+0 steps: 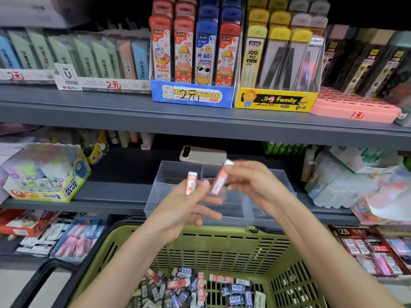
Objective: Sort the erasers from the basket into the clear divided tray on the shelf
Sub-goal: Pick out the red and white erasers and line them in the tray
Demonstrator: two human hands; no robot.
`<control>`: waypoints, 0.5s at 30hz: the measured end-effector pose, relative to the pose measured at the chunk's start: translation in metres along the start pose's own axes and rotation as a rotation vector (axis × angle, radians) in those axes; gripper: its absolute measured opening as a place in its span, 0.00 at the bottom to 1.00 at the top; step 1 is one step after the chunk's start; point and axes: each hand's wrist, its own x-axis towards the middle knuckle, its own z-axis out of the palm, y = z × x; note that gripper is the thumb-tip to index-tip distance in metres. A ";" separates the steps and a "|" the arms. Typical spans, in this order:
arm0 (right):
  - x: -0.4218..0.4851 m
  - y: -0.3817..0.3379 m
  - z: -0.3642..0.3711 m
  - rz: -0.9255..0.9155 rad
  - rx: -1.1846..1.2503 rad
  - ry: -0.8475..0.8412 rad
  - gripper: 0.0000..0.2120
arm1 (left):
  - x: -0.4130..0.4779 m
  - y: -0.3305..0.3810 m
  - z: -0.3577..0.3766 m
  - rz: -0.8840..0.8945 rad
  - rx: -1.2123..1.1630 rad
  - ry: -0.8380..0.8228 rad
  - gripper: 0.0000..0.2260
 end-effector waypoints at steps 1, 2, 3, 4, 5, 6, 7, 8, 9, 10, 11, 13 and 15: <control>0.006 -0.003 -0.009 -0.014 0.025 0.123 0.04 | 0.001 0.000 0.000 0.010 0.060 0.065 0.15; 0.013 -0.004 -0.019 -0.025 -0.014 0.249 0.08 | 0.002 -0.001 -0.001 0.023 0.139 0.131 0.16; 0.019 -0.004 -0.028 -0.037 -0.101 0.344 0.11 | 0.005 -0.001 -0.002 0.036 0.213 0.184 0.17; 0.026 -0.002 -0.034 -0.050 -0.222 0.408 0.12 | 0.008 -0.001 -0.003 0.041 0.256 0.220 0.19; 0.034 0.001 -0.038 -0.062 -0.379 0.434 0.10 | 0.011 -0.001 -0.004 0.036 0.254 0.240 0.20; 0.041 0.005 -0.041 -0.055 -0.566 0.433 0.08 | 0.014 -0.001 -0.005 0.021 0.217 0.248 0.20; 0.047 0.008 -0.043 -0.016 -0.759 0.405 0.07 | 0.016 -0.001 -0.006 0.008 0.174 0.248 0.19; 0.052 0.011 -0.044 0.033 -0.934 0.371 0.07 | 0.018 -0.001 -0.007 0.004 0.150 0.251 0.17; 0.055 0.013 -0.044 0.079 -1.075 0.336 0.07 | 0.020 -0.001 -0.007 0.009 0.146 0.255 0.14; 0.056 0.014 -0.044 0.110 -1.172 0.297 0.05 | 0.021 -0.001 -0.008 0.019 0.146 0.255 0.12; 0.057 0.017 -0.044 0.118 -1.243 0.258 0.04 | 0.022 -0.002 -0.008 0.033 0.139 0.253 0.10; 0.058 0.022 -0.042 0.070 -1.370 0.214 0.07 | 0.024 -0.005 -0.010 0.061 0.127 0.249 0.10; 0.058 0.024 -0.040 -0.067 -1.568 0.210 0.08 | 0.024 -0.007 -0.011 0.084 0.124 0.244 0.10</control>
